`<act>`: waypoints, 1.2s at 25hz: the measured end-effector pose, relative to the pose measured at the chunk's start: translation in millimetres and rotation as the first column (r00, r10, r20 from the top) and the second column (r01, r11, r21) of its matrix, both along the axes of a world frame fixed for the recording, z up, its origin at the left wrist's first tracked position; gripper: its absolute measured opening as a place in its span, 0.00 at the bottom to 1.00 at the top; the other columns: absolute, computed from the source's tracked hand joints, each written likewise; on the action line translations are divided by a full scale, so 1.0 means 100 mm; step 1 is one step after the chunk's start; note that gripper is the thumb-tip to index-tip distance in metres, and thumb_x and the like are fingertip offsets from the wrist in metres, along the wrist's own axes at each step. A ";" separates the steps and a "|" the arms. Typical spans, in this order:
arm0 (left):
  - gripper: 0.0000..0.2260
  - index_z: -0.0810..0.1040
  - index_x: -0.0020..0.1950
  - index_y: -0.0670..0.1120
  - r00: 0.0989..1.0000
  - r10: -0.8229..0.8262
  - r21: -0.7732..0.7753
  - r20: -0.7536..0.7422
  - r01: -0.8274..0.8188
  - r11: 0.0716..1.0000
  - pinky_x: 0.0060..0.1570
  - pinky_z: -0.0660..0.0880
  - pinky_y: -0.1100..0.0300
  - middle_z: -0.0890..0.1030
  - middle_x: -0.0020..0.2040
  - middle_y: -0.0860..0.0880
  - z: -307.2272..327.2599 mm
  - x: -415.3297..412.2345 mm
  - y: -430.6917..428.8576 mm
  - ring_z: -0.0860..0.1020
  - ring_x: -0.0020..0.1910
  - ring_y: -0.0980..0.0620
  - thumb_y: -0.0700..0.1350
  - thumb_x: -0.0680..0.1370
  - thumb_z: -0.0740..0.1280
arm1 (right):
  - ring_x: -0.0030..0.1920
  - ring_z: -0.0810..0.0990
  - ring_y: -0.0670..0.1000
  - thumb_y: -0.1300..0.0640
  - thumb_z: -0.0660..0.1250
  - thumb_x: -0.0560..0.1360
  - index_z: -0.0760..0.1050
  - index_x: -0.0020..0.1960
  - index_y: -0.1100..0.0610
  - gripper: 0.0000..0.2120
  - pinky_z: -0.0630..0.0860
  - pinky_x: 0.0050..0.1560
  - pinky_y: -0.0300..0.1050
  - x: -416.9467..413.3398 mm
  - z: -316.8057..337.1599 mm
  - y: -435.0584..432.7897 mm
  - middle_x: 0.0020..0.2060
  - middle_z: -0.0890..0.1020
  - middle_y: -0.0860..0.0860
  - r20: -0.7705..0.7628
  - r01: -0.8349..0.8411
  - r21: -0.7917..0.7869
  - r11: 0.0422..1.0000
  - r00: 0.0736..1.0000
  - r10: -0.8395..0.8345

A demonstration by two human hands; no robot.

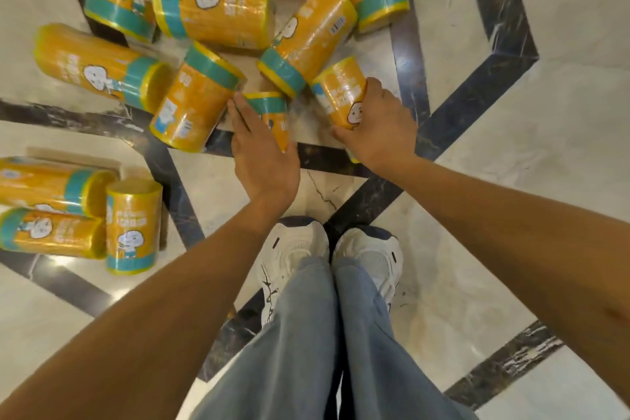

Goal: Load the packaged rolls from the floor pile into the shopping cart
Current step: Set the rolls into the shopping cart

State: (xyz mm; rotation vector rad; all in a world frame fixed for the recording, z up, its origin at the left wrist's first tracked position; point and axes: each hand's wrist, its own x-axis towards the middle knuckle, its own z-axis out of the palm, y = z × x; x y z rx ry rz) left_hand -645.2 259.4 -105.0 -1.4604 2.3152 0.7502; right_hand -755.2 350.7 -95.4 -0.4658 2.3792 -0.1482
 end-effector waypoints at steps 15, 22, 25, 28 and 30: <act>0.42 0.51 0.78 0.47 0.881 -0.142 -0.055 -0.451 0.131 0.990 0.61 0.70 0.53 0.70 0.71 0.46 3.72 -1.07 -0.60 0.72 0.66 0.46 0.51 0.71 0.72 | 0.58 0.78 0.57 0.38 0.72 0.68 0.67 0.64 0.55 0.33 0.74 0.55 0.51 -0.77 3.67 -0.48 0.58 0.78 0.54 -0.066 0.335 -0.358 0.871 0.922 -0.381; 0.42 0.51 0.77 0.49 0.665 -0.361 -0.308 -0.654 0.201 0.930 0.57 0.73 0.50 0.74 0.66 0.48 6.64 -1.81 -0.54 0.75 0.60 0.47 0.51 0.71 0.73 | 0.54 0.79 0.56 0.39 0.73 0.67 0.68 0.62 0.53 0.31 0.77 0.53 0.52 -1.46 6.62 -0.20 0.54 0.80 0.53 -0.196 0.281 -0.656 0.701 0.833 -0.517; 0.41 0.52 0.77 0.49 0.537 -0.415 -0.375 -0.734 0.189 0.907 0.55 0.73 0.52 0.76 0.62 0.48 7.82 -2.04 -0.25 0.76 0.57 0.48 0.50 0.71 0.73 | 0.54 0.78 0.55 0.41 0.74 0.67 0.68 0.63 0.53 0.31 0.77 0.53 0.52 -1.64 7.78 0.14 0.54 0.79 0.52 -0.235 0.228 -0.742 0.630 0.792 -0.563; 0.39 0.56 0.75 0.51 0.348 -0.457 -0.409 -0.819 0.205 0.889 0.51 0.74 0.56 0.77 0.57 0.49 8.65 -2.28 0.12 0.77 0.52 0.50 0.49 0.70 0.75 | 0.51 0.77 0.51 0.43 0.74 0.67 0.69 0.61 0.52 0.28 0.74 0.49 0.46 -1.74 8.63 0.58 0.52 0.79 0.50 -0.261 0.171 -0.831 0.530 0.721 -0.642; 0.40 0.56 0.75 0.50 0.234 -0.475 -0.424 -0.848 0.236 0.874 0.51 0.71 0.60 0.77 0.57 0.49 9.11 -2.36 0.43 0.75 0.50 0.54 0.48 0.70 0.75 | 0.50 0.77 0.50 0.44 0.75 0.66 0.70 0.60 0.51 0.28 0.73 0.48 0.44 -1.70 9.11 0.93 0.51 0.79 0.48 -0.273 0.150 -0.869 0.471 0.650 -0.709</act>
